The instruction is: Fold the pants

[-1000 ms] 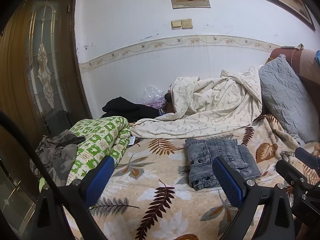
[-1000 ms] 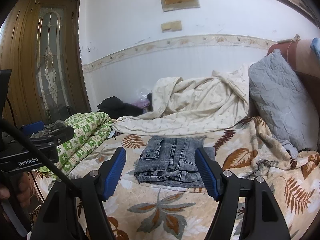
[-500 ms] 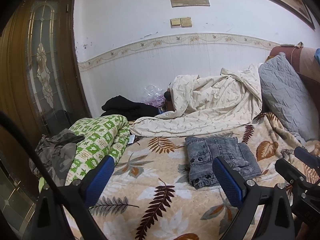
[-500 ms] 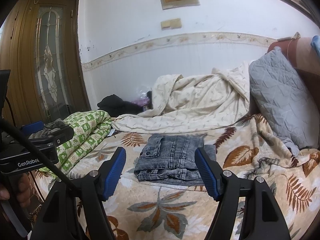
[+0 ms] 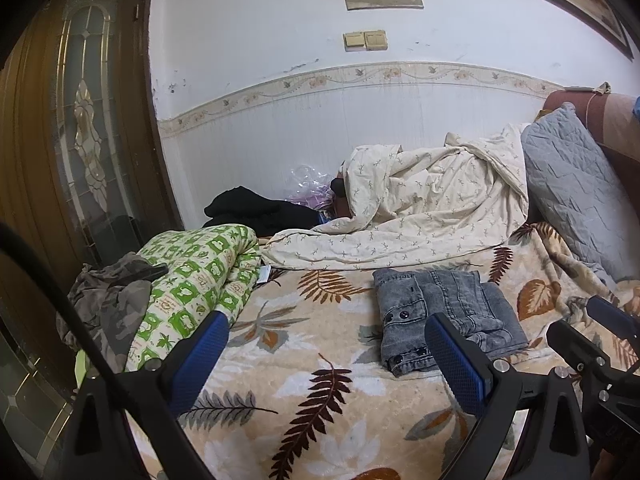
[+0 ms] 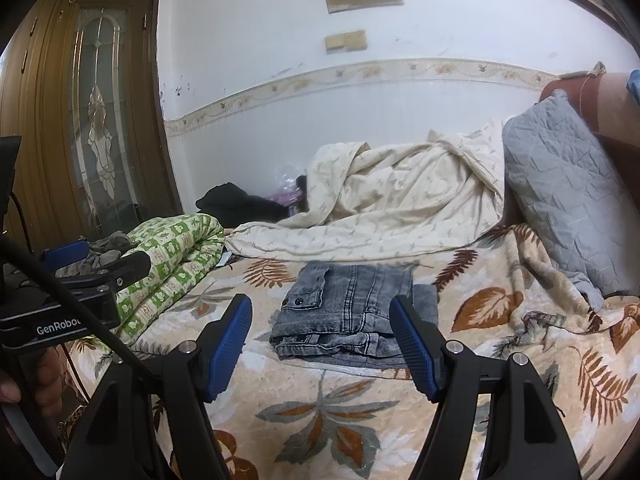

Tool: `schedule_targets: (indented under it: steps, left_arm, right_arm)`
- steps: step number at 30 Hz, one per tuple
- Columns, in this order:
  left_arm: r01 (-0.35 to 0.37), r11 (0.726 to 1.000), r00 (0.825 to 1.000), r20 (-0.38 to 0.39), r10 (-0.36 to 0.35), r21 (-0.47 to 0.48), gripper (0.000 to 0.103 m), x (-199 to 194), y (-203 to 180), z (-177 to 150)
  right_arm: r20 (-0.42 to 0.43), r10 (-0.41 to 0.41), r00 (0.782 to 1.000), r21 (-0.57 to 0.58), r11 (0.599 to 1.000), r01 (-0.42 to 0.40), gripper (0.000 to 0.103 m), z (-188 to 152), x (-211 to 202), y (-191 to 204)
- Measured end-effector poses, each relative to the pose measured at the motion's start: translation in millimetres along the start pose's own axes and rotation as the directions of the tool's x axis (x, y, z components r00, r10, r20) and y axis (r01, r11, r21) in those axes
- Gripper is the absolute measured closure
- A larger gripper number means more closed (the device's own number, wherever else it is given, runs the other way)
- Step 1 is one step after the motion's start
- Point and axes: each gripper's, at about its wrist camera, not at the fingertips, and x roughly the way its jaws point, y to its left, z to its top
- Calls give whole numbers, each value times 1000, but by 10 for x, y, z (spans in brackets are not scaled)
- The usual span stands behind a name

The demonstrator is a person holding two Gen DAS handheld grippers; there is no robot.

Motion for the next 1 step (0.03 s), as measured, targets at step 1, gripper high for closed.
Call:
schedule_targets:
  steps: [1]
  left_arm:
    - [1,1000,1000,-3,-1,0,3,20,2,-5]
  right_arm:
    - [-3,0,1000,1,1000,0,31,-5,14,-2]
